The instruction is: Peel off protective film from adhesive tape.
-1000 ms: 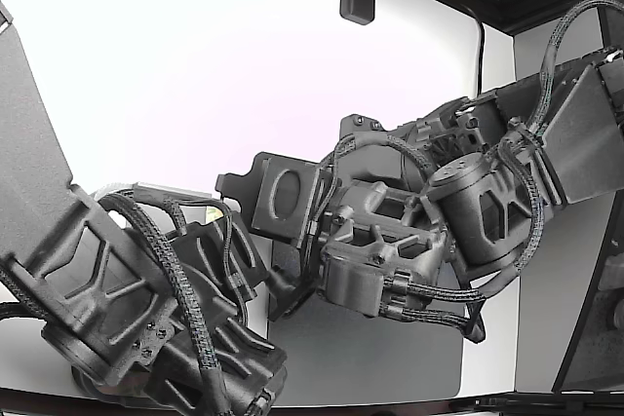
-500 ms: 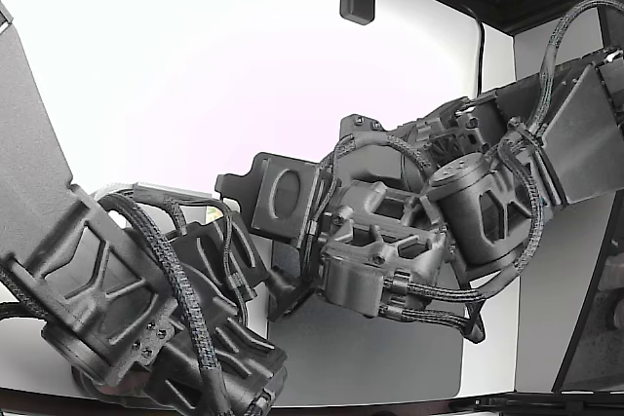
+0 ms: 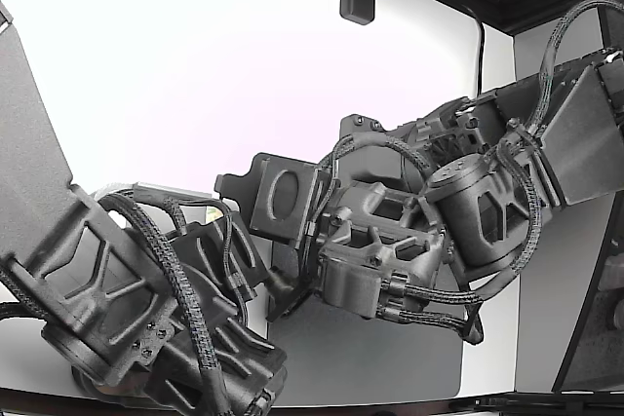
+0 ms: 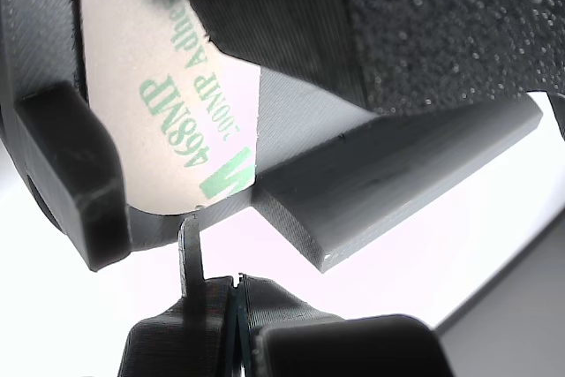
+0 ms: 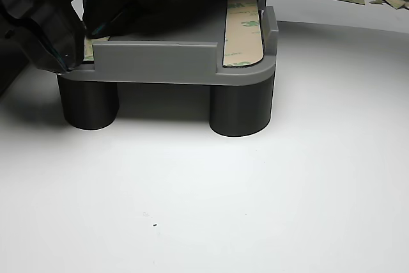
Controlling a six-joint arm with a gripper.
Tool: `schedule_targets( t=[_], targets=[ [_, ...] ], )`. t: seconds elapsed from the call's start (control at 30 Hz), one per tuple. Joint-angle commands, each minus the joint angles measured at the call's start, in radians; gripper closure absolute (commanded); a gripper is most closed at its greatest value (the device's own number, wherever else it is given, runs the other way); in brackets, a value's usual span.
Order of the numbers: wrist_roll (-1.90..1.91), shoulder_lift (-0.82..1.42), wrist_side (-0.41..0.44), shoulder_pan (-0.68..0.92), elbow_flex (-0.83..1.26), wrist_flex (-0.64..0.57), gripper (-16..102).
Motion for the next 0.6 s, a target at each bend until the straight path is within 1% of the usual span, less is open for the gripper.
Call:
schedule_targets(
  t=[0.0, 0.57],
  targets=[
    [0.002, 0.012, 0.005, -0.008, -0.034, 0.0, 97],
    [0.009, 0.005, 0.002, -0.005, -0.043, 0.006, 97]
  ],
)
